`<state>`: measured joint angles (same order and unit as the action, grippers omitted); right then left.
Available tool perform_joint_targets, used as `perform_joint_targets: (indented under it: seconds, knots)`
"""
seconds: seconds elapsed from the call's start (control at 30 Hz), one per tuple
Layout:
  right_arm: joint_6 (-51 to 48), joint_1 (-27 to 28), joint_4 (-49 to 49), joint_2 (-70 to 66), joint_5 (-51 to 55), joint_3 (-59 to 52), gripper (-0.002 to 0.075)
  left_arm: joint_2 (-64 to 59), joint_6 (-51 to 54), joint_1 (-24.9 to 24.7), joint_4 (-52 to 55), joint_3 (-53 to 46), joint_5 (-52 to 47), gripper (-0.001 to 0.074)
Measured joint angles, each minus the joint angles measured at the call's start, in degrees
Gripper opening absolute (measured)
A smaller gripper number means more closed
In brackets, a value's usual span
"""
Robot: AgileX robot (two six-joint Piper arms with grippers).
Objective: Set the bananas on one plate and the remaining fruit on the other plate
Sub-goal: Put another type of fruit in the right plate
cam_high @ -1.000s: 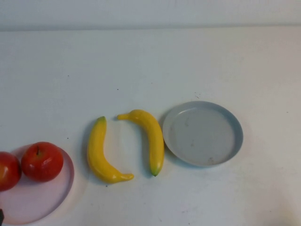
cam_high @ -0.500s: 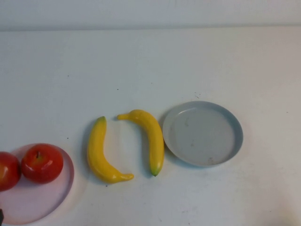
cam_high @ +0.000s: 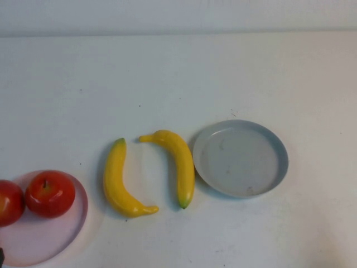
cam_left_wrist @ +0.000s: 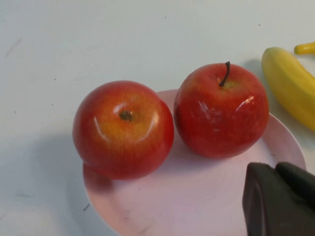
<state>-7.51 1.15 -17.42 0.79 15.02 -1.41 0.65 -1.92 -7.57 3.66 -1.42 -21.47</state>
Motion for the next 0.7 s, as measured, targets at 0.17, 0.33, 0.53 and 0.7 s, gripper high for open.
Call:
perform_joint_targets:
  seconds: [0.17,0.33,0.53,0.7]
  knots:
    - [-0.5,0.0,-21.4,0.0,-6.1,0.0,-0.0017,0.0,0.0,0.0,0.0,0.0,0.0,0.0004]
    - [-2.3,0.0,-31.9,0.0,-7.4,0.0,-0.0017,0.0,0.0,0.0,0.0,0.0,0.0,0.0004]
    - [-2.8,0.0,-33.8,-2.8,5.9,8.6,-0.0017,0.0,0.0,0.0,0.0,0.0,0.0,0.0004]
    - [-2.8,0.0,-30.1,-14.4,19.8,19.6,-0.0017,0.0,0.0,0.0,0.0,0.0,0.0,0.0004]
